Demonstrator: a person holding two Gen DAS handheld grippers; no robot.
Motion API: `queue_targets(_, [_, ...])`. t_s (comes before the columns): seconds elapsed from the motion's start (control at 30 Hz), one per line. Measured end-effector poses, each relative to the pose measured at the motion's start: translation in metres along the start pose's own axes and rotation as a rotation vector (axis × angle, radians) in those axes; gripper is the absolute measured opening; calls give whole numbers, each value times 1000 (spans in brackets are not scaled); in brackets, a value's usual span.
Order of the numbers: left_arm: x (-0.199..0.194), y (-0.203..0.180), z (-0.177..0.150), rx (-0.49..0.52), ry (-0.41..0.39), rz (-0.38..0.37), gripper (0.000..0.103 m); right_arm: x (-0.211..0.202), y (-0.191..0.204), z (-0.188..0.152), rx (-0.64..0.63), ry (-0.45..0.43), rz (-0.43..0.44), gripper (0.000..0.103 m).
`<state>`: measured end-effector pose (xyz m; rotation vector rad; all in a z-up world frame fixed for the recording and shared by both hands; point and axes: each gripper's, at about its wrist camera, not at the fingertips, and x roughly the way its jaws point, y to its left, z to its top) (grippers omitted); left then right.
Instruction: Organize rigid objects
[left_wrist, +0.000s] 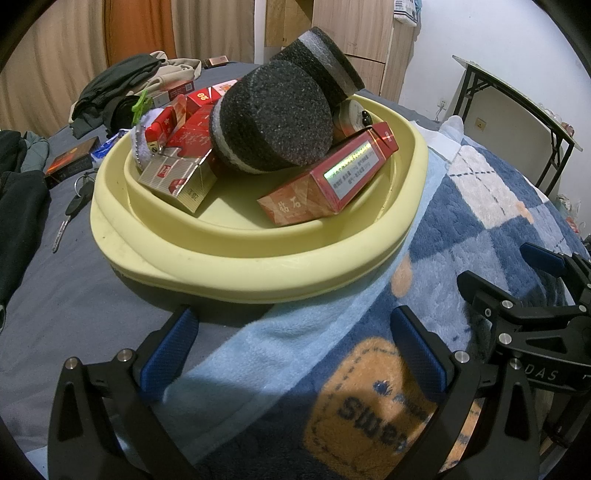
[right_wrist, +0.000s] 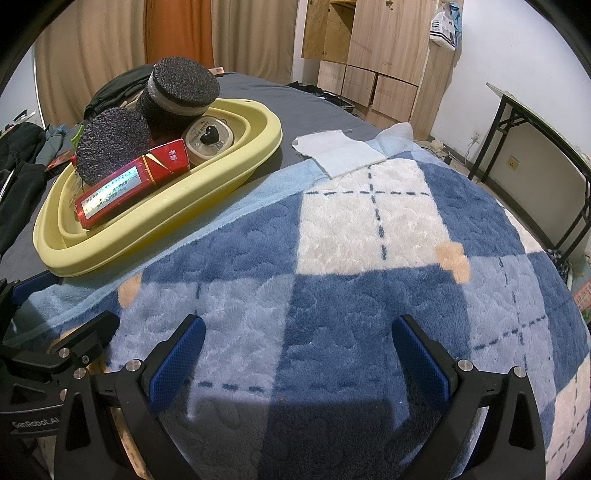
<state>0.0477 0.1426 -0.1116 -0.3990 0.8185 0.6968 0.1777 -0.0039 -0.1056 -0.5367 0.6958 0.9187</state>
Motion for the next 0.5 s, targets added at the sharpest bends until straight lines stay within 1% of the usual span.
queue_targets(0.5, [0,-1,0,0,0,0,103,-1,0,0,0,0,0,103])
